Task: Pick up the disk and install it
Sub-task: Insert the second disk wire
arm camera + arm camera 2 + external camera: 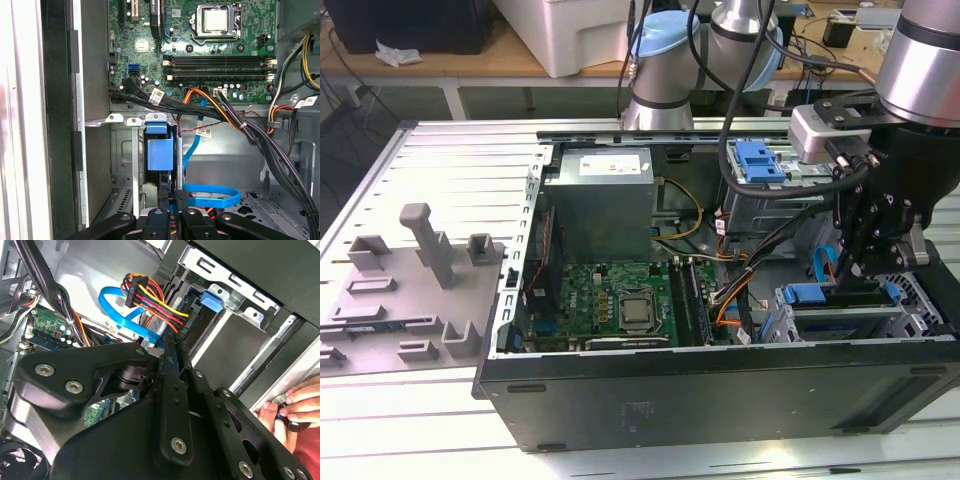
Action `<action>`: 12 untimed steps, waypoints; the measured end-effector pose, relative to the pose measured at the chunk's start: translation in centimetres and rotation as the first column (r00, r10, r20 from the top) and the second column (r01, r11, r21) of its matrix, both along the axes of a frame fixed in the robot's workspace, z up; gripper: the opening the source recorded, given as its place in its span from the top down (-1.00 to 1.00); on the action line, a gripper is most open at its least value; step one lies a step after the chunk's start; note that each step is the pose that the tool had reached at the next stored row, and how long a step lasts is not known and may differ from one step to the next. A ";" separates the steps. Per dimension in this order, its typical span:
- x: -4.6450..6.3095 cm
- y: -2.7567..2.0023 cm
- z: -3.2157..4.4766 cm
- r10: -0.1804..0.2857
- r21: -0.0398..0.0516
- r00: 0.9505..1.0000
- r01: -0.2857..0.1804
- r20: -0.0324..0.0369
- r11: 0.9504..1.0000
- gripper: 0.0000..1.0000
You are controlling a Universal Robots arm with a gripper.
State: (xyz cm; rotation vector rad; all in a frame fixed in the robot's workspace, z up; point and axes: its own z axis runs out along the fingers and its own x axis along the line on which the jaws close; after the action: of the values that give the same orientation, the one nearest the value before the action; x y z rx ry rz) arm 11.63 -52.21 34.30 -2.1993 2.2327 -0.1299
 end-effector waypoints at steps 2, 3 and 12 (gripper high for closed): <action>0.0 0.00 0.00 0.000 -0.001 1.000 0.000 0.000 1.000 0.68; 0.0 0.00 0.00 0.000 -0.002 1.000 0.000 0.000 1.000 0.68; 0.0 0.00 -0.04 0.000 -0.002 1.000 0.000 0.000 1.000 0.68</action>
State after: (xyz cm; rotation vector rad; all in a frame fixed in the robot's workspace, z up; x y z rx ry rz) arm 11.64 -52.22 34.27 -2.2002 2.2335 -0.1321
